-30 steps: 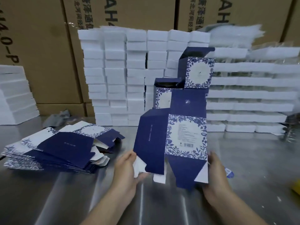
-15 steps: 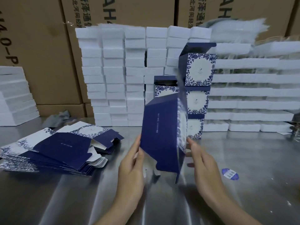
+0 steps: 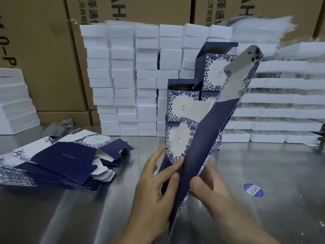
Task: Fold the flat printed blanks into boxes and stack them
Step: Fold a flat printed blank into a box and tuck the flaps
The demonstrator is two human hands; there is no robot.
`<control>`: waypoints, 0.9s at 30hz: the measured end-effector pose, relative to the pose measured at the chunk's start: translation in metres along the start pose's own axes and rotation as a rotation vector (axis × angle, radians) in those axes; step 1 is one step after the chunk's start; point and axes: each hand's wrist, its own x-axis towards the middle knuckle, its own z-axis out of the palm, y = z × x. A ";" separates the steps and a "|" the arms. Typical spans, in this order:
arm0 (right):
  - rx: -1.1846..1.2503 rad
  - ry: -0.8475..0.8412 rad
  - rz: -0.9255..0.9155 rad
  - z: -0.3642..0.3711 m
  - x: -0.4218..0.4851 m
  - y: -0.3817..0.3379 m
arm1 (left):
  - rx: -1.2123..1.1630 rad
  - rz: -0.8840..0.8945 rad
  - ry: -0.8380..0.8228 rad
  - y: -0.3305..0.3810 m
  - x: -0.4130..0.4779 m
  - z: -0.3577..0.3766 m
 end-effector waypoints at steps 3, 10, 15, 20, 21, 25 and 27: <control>-0.201 -0.026 -0.080 -0.006 0.005 -0.001 | -0.098 -0.052 -0.124 0.007 0.000 0.001; -0.124 0.104 -0.138 -0.014 0.017 0.000 | 0.203 0.125 0.007 0.008 0.009 -0.009; -0.054 0.116 -0.079 -0.021 0.017 -0.007 | 0.068 -0.019 0.246 0.002 0.021 -0.023; -0.011 0.088 0.076 -0.016 0.019 -0.011 | -0.334 -0.180 -0.060 0.011 0.023 -0.024; 0.023 0.084 0.067 -0.021 0.019 -0.007 | -0.353 -0.183 -0.076 0.013 0.023 -0.023; 0.243 0.108 0.155 -0.019 0.021 -0.013 | -0.446 -0.352 0.064 0.011 0.032 -0.031; 0.324 0.162 0.133 -0.027 0.015 -0.024 | -0.534 -0.487 0.116 0.011 0.036 -0.043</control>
